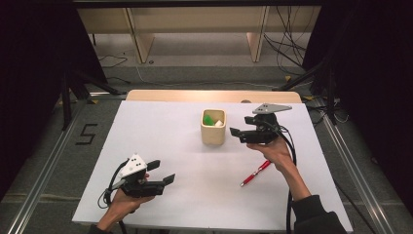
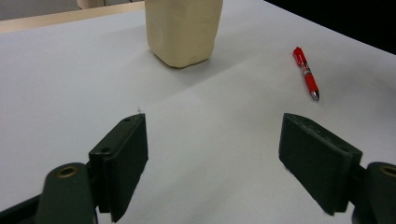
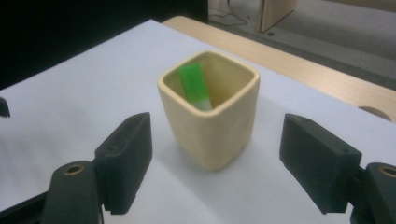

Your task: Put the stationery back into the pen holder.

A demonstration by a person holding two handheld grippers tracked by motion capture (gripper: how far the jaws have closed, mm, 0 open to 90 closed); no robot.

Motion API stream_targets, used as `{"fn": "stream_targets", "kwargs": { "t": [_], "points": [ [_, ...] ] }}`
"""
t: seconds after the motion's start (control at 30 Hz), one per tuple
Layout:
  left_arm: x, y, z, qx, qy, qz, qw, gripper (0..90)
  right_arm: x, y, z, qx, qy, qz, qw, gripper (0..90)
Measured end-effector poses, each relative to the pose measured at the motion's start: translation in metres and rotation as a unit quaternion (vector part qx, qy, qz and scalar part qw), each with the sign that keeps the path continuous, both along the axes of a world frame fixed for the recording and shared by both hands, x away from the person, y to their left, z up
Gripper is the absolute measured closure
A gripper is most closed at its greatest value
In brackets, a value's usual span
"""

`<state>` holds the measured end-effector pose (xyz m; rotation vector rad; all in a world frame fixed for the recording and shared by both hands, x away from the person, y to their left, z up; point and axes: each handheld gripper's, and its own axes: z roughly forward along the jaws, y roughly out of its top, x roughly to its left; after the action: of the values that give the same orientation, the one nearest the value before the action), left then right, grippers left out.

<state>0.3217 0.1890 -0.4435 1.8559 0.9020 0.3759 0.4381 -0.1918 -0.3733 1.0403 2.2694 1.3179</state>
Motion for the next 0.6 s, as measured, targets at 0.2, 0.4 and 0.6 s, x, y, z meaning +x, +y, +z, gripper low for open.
{"fn": "stream_targets", "kwargs": {
  "t": [0.2,0.4,0.6],
  "points": [
    [0.0,0.0,0.0,0.0,0.0,0.0,1.0,23.3,-0.007,-0.012,-0.008,-0.025,0.008,0.005,0.9996,27.7],
    [0.0,-0.001,0.0,0.0,0.0,0.0,1.0,23.3,-0.021,-0.025,-0.018,-0.036,0.011,0.006,0.9993,41.5],
    [0.0,-0.001,0.0,0.002,-0.001,-0.001,1.0,23.4,-0.043,-0.037,-0.031,-0.025,0.001,-0.003,0.9997,65.7]
  ]
}}
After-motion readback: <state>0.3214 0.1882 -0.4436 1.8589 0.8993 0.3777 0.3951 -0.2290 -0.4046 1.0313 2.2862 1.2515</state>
